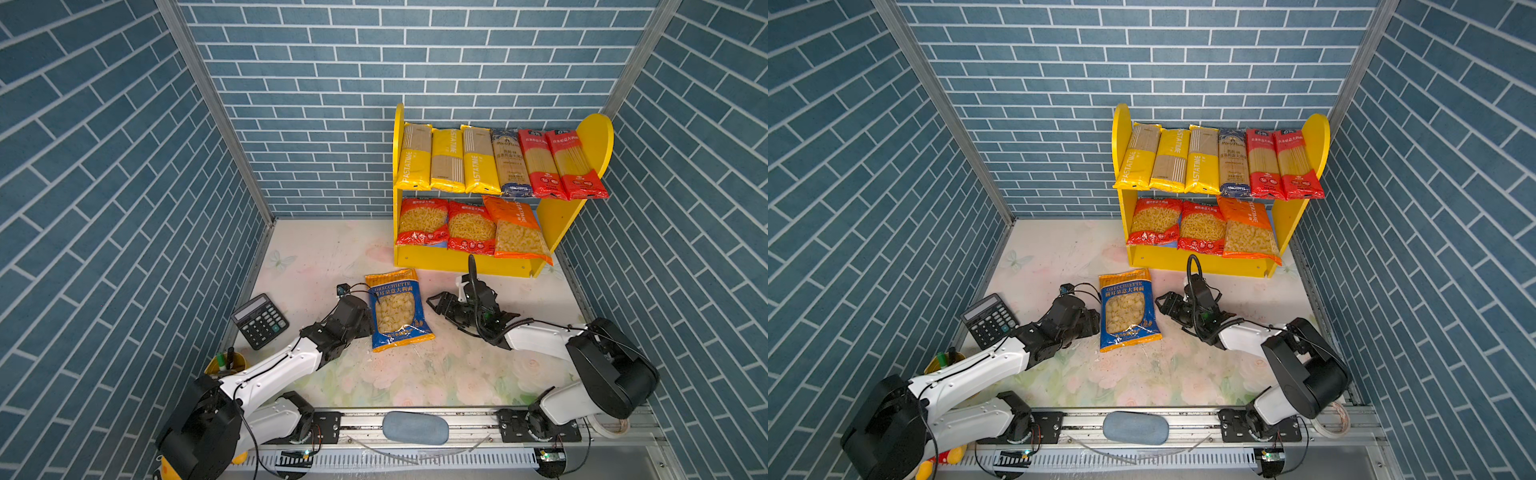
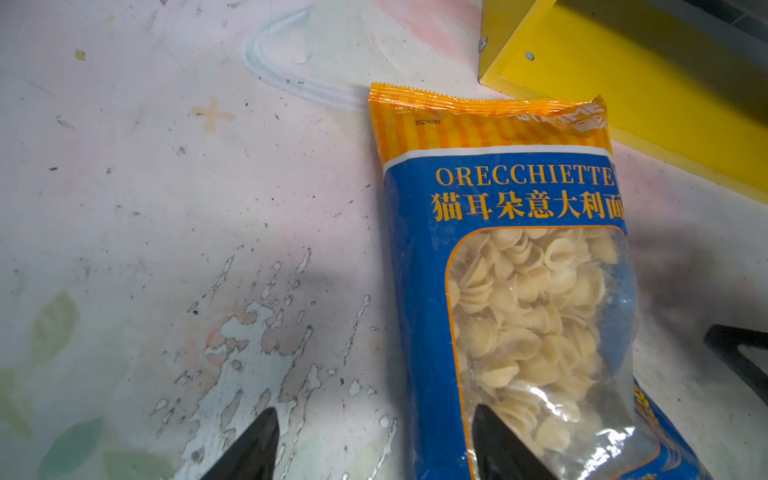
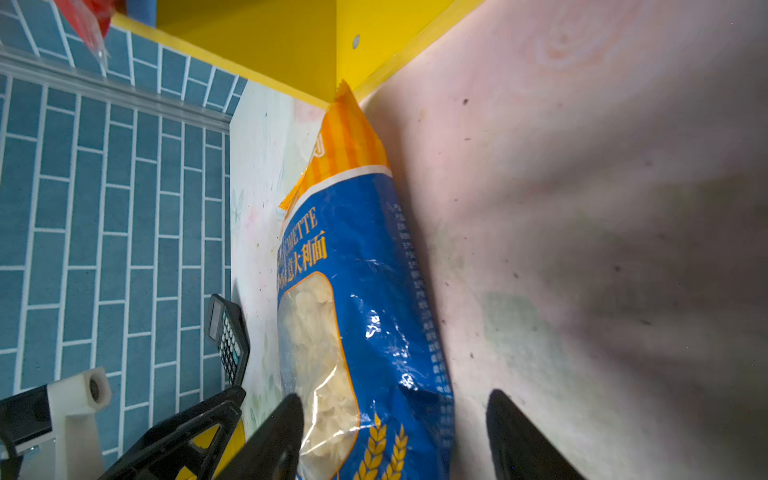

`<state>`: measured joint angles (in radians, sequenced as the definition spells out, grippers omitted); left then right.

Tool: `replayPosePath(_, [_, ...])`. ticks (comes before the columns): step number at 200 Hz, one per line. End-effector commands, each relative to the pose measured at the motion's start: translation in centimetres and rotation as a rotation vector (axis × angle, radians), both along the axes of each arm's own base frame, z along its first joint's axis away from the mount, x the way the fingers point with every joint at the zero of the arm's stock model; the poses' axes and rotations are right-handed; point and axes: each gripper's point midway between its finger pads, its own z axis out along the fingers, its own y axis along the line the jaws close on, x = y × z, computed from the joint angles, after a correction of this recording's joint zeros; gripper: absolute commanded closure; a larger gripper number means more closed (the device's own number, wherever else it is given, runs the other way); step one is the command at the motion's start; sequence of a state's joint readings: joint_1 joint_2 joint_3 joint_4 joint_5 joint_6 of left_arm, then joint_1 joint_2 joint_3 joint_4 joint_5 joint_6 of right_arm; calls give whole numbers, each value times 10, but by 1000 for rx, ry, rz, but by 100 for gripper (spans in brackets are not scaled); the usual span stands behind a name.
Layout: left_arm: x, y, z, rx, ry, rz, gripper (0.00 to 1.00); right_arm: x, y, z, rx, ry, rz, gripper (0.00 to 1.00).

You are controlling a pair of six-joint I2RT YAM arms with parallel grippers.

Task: Place and organize the pasta boxes and bags onto the shelf
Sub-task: 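Open both grippers and draw them back from the shelf toward the blue orecchiette bag, then lower both grippers to the blue orecchiette bag and close on its sides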

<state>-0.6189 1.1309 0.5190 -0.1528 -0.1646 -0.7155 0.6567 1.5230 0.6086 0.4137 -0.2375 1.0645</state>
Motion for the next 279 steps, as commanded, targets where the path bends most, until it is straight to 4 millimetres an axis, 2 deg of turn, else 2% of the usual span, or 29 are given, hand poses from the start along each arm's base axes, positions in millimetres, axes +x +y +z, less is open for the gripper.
replayPosePath(1, [-5, -4, -13, -64, 41, 13, 23, 6, 16, 4, 6, -18, 45, 26])
replayPosePath(75, [-7, -22, -38, -186, 83, 11, 22, 8, 34, -11, -5, 14, 85, 28])
replayPosePath(115, [-4, -35, -43, -239, 89, -7, 24, 10, 42, -13, 6, 19, 107, 31])
replayPosePath(164, [-1, -42, -41, -256, 75, -23, 29, 9, 51, -7, 31, 21, 143, 44])
replayPosePath(228, [0, -44, -41, -252, 69, -40, 33, 5, 44, -5, 41, 14, 121, 68])
replayPosePath(261, [2, -56, -43, -272, 78, -70, 37, 3, 41, -7, 44, 19, 111, 74])
replayPosePath(273, [3, -61, -43, -280, 86, -85, 38, 3, 41, -8, 43, 22, 112, 74])
replayPosePath(279, [4, -63, -42, -283, 84, -90, 39, 1, 41, -9, 41, 25, 116, 71])
